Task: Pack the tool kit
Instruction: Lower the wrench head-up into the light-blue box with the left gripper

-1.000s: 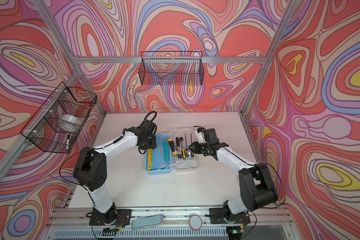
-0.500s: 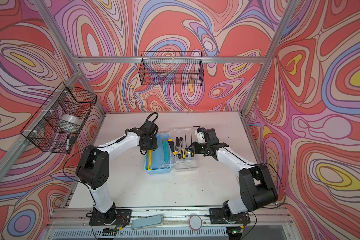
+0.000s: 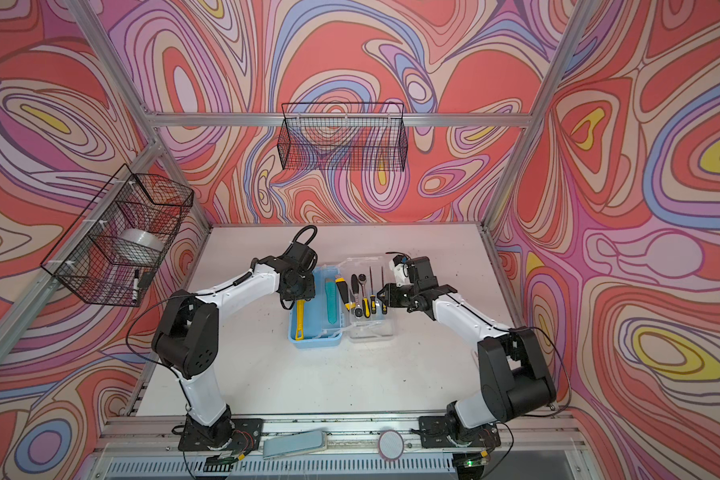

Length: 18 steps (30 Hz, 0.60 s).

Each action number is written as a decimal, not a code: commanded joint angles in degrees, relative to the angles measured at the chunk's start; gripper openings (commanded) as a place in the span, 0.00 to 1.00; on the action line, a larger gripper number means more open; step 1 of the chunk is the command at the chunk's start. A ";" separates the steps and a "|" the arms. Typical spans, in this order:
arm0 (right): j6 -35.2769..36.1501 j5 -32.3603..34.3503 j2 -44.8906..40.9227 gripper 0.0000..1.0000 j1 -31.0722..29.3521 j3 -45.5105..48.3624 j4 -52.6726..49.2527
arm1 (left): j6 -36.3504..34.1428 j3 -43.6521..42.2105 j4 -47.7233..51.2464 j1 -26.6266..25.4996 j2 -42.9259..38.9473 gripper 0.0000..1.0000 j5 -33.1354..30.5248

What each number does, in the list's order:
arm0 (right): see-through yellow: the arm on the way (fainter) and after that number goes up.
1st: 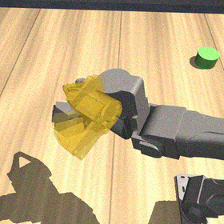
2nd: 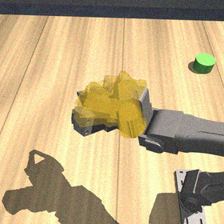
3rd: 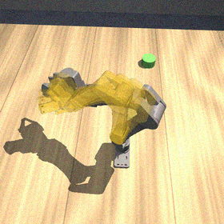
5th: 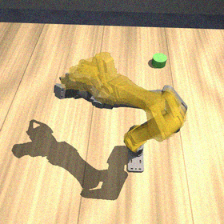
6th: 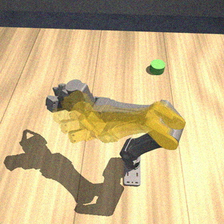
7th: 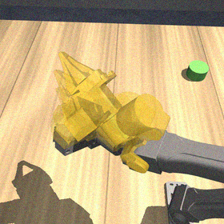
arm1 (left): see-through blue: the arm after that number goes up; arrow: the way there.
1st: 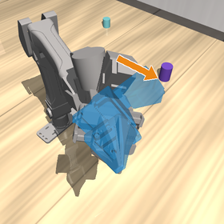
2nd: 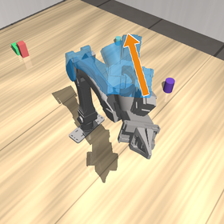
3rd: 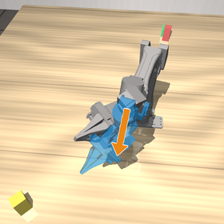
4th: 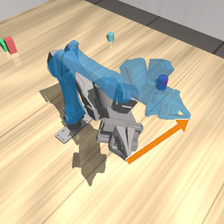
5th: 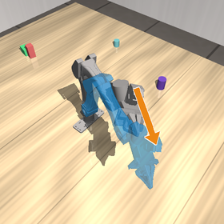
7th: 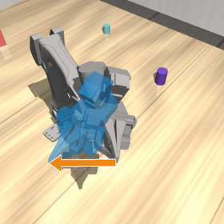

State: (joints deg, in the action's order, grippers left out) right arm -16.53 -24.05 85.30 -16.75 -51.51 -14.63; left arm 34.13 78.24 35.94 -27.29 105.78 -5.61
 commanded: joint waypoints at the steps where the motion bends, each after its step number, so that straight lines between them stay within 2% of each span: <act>1: 0.89 1.64 0.44 0.32 -0.47 -0.27 -2.24 | 0.45 1.96 -4.05 0.26 -0.35 0.05 -3.23; 7: 1.17 2.06 0.83 0.32 -0.52 -0.09 -2.18 | -3.75 3.30 -2.20 0.23 -0.88 0.05 -2.64; 18: 1.53 2.25 1.80 0.32 -0.47 -0.26 -2.16 | -5.22 3.03 -3.14 0.22 -2.13 0.05 -3.00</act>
State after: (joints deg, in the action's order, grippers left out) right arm -16.08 -23.77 85.65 -16.86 -51.53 -14.35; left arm 31.79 78.46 35.94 -27.29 105.78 -6.09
